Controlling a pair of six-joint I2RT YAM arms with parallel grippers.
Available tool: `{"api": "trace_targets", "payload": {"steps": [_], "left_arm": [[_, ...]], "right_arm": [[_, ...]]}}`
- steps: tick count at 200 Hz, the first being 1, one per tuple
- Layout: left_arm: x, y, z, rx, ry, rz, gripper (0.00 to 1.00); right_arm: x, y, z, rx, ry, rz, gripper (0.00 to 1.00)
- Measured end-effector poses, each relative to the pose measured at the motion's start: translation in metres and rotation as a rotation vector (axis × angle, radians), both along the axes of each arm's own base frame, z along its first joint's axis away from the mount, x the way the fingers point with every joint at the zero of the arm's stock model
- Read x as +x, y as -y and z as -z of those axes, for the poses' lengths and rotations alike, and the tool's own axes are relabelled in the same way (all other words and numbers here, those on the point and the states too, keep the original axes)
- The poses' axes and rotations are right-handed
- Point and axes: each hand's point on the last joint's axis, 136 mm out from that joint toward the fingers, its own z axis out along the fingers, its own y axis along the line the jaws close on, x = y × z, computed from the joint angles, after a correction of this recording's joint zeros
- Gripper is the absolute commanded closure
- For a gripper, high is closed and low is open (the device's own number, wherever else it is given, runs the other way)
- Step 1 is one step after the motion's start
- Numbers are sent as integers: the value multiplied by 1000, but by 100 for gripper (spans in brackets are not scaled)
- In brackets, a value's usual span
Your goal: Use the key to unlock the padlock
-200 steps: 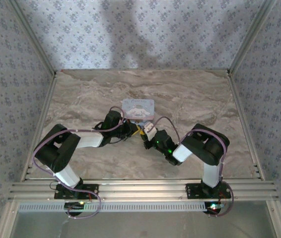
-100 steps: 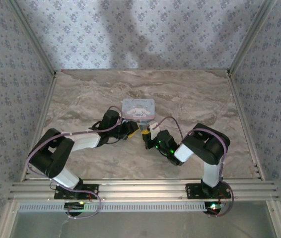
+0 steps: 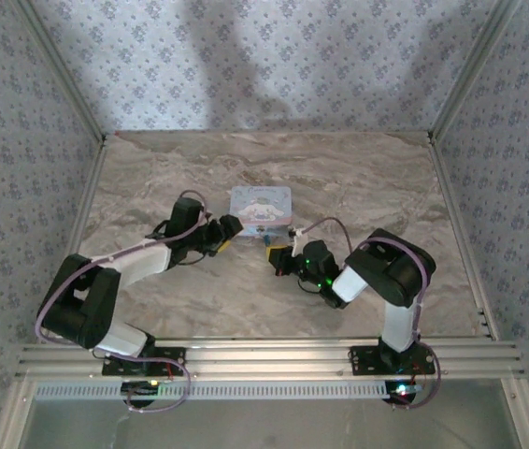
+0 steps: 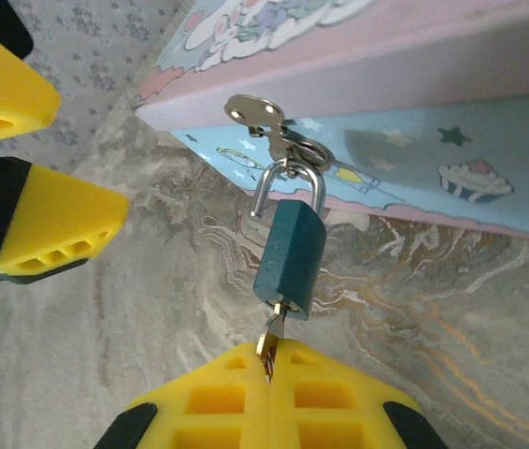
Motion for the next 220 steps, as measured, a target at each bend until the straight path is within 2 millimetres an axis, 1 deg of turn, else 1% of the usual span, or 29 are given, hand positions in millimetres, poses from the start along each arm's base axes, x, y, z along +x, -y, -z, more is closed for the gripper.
{"api": "trace_targets", "payload": {"steps": [22, 43, 60, 86, 113, 144, 161, 174, 188, 205, 220], "left_arm": [[10, -8, -7, 18, 21, -6, 25], [21, -10, -16, 21, 43, 1, 25], [30, -11, -17, 31, 51, 10, 25], [46, -12, -12, 76, 46, 36, 25], [64, -9, -8, 121, 48, 72, 25], [80, -6, 4, 179, 40, 111, 26], [84, -5, 14, 203, 29, 127, 27], [83, -5, 21, 210, 17, 139, 29], [85, -4, 18, 217, 29, 151, 31], [84, -1, 19, 238, 40, 163, 34], [83, 2, 18, 243, 51, 175, 37]], "right_arm": [[0, -1, 1, 66, -75, 12, 100], [0, -1, 3, 118, -138, 21, 98], [0, -1, 5, 146, -177, 31, 97], [0, 0, 5, 167, -207, 41, 93], [1, 1, 7, 170, -226, 51, 83], [0, 13, 13, 147, -251, 95, 76], [-1, 18, 10, 138, -251, 114, 72], [0, 23, 6, 122, -244, 130, 69], [0, 27, -1, 105, -221, 137, 65], [1, 29, -12, 85, -182, 134, 56], [1, 31, -20, 68, -148, 117, 51]]}}
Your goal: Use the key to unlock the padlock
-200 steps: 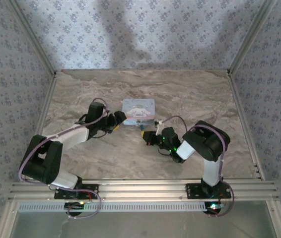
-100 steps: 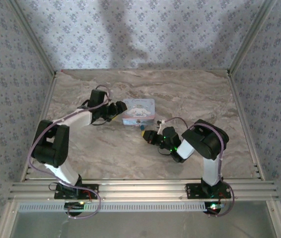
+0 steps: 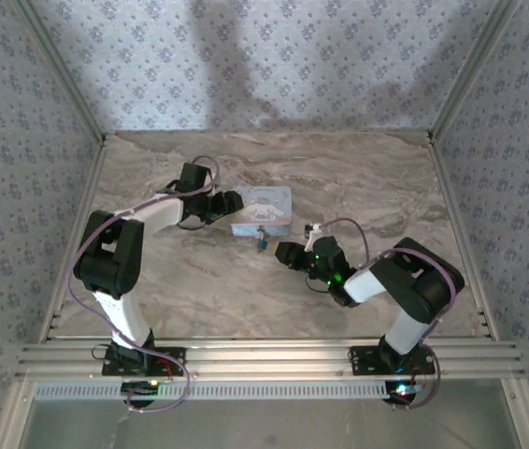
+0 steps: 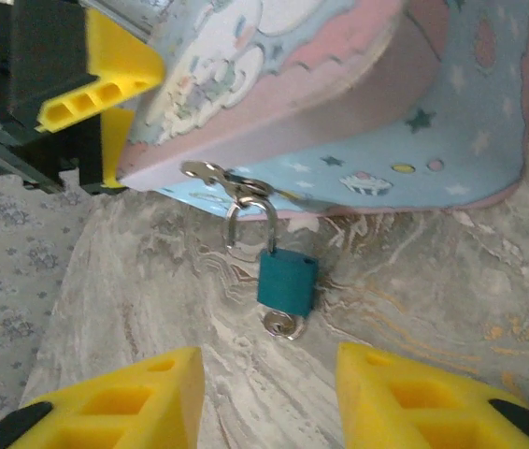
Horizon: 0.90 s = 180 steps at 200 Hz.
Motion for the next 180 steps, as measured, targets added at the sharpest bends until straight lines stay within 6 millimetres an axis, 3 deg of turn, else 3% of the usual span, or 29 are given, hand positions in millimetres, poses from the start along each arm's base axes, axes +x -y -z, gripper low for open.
{"api": "trace_targets", "payload": {"steps": [81, 115, 180], "left_arm": [[-23, 17, 0, 11, 53, 38, 40], [-31, 19, 0, 6, 55, 37, 40], [-31, 19, 0, 2, 52, 33, 40]], "right_arm": [[5, 1, -11, -12, 44, -134, 32], [6, -7, -13, -11, 48, -186, 30], [15, -17, 7, -17, 4, -222, 30]]}}
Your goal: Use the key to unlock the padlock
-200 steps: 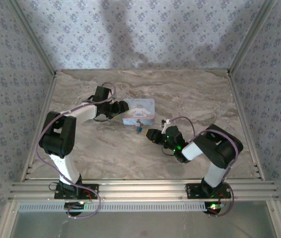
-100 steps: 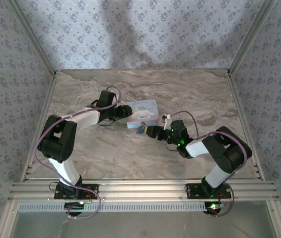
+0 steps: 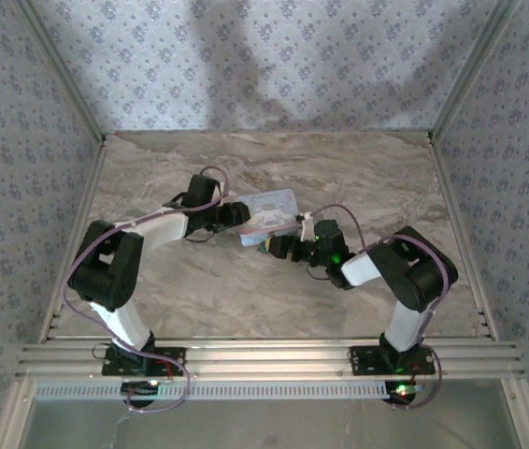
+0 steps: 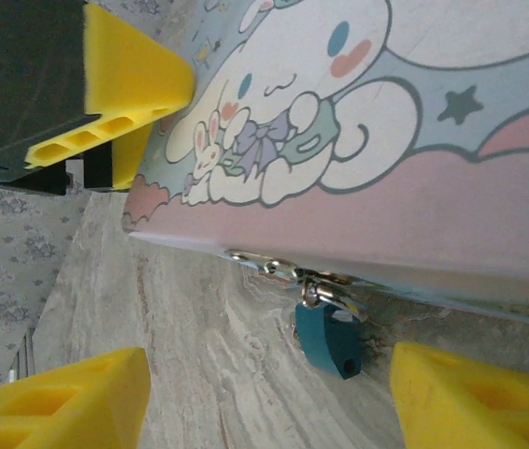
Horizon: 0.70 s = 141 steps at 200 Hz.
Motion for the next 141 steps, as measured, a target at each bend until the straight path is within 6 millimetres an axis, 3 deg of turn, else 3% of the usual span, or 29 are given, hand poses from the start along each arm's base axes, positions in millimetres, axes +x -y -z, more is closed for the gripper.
{"api": "trace_targets", "payload": {"steps": [25, 141], "left_arm": [[0, 0, 0, 0, 1, 0, 40], [1, 0, 0, 1, 3, -2, 40]], "right_arm": [[3, -3, 8, 3, -4, -9, 31], [11, -14, 10, 65, 60, -50, 45]]}}
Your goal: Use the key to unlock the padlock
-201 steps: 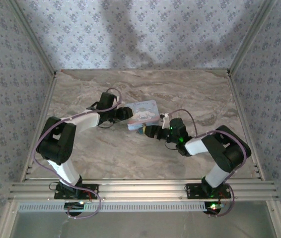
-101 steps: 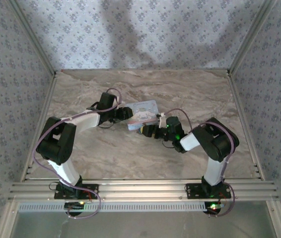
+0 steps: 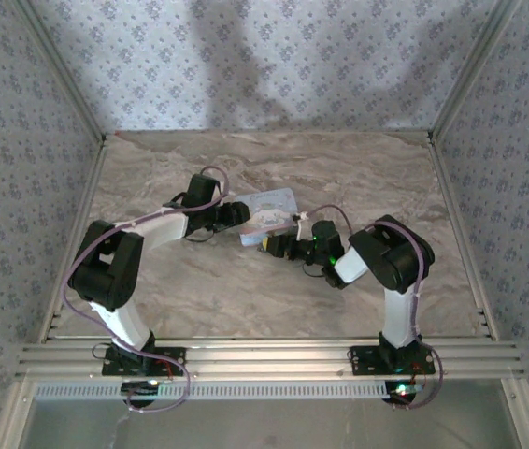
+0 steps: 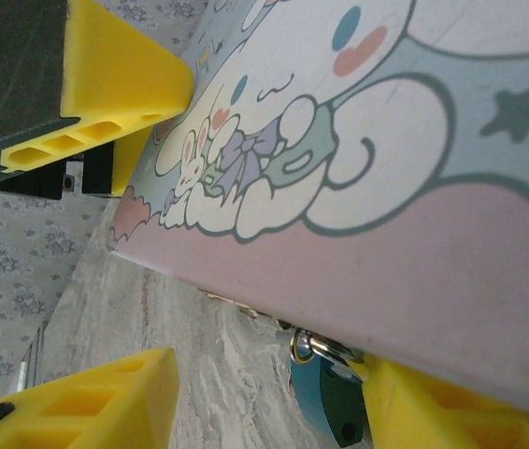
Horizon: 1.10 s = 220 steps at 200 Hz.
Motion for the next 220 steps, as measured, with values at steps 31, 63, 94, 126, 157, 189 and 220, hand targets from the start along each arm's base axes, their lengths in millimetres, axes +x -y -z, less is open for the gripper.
{"api": "trace_targets", "payload": {"steps": [31, 63, 94, 126, 157, 189, 220], "left_arm": [[0, 0, 0, 0, 0, -1, 40], [0, 0, 0, -3, -4, -5, 40], [0, 0, 0, -3, -4, -5, 40], [0, 0, 0, -3, -4, -5, 40], [0, 0, 0, -3, -4, -5, 40], [0, 0, 0, -3, -4, -6, 40], [1, 0, 0, 0, -3, -8, 40]], "right_arm": [[1, 0, 0, 2, 3, 0, 50], [1, 0, -1, 4, 6, 0, 57], [1, 0, 0, 0, 10, -1, 64], [1, 1, 2, -18, 22, -2, 72], [4, 4, 5, -37, 30, 11, 81], [6, 7, 7, -45, 27, 21, 89], [7, 8, 9, -46, 19, 26, 93]]}}
